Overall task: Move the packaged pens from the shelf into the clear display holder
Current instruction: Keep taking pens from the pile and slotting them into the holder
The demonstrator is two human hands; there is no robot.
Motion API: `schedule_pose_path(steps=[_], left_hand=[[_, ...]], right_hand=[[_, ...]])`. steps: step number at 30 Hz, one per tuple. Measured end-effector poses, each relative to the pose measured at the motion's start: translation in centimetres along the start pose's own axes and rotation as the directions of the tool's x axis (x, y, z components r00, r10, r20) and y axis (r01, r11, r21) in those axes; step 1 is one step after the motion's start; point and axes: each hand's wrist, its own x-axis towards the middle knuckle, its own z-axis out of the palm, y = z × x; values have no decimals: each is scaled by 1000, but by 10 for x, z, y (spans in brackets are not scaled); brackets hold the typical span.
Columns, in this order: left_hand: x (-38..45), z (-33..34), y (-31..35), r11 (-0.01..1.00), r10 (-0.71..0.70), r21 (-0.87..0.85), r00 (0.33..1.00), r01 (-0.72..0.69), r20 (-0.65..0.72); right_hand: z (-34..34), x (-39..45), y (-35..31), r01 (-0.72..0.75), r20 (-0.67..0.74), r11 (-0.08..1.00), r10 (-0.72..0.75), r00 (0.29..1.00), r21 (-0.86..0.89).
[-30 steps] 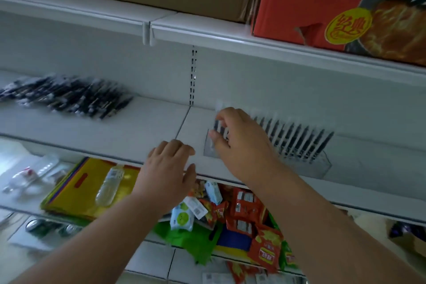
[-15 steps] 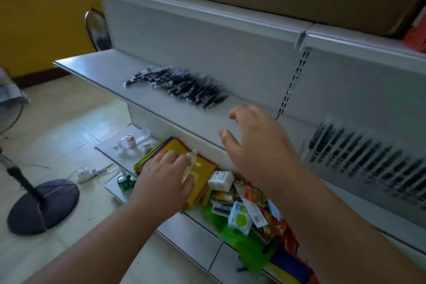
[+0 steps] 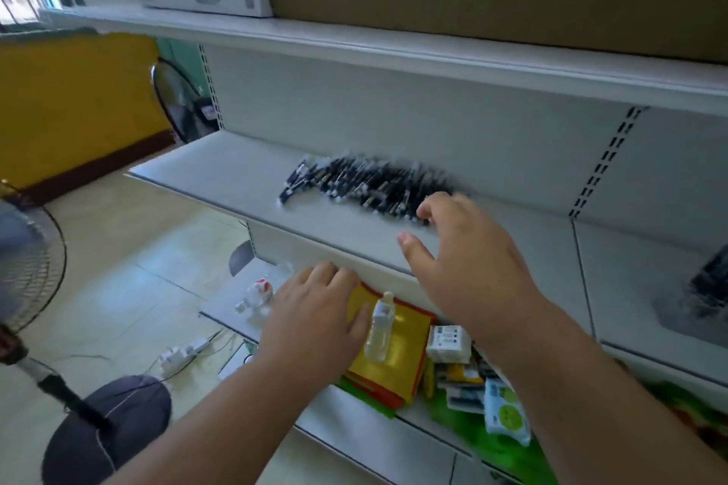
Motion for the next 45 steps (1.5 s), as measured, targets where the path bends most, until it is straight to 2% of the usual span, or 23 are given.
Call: schedule_pose_path(steps=[7,16,21,25,30,35,45], left_hand=[[59,31,-10,994,27,-104,999,-23,39],[129,41,-46,991,43,-128,996,-33,76],[180,54,-74,975,89,-213,991,-67,98],[236,60,-88,975,114,-203,986,-87,123],[293,70,-99,982,129,-164,964,-92,233],[307,78,-107,988,143,-96,950,-121,279],[322,81,-115,975,181,-187,925,-123,334]], right_hand=[[18,50,24,-57,45,994,62,997,-98],[57,123,33,-91,66,994,95,993,-58],[73,148,23,-179,37,981,182,983,-72],[85,159,12,-252,13,963,255,967,-99],[99,169,4,-378,-60,918,373,926,-121],[104,171,-3,-434,-76,892,427,901,-129],[114,178,-9,-449,-142,889,435,889,-87]])
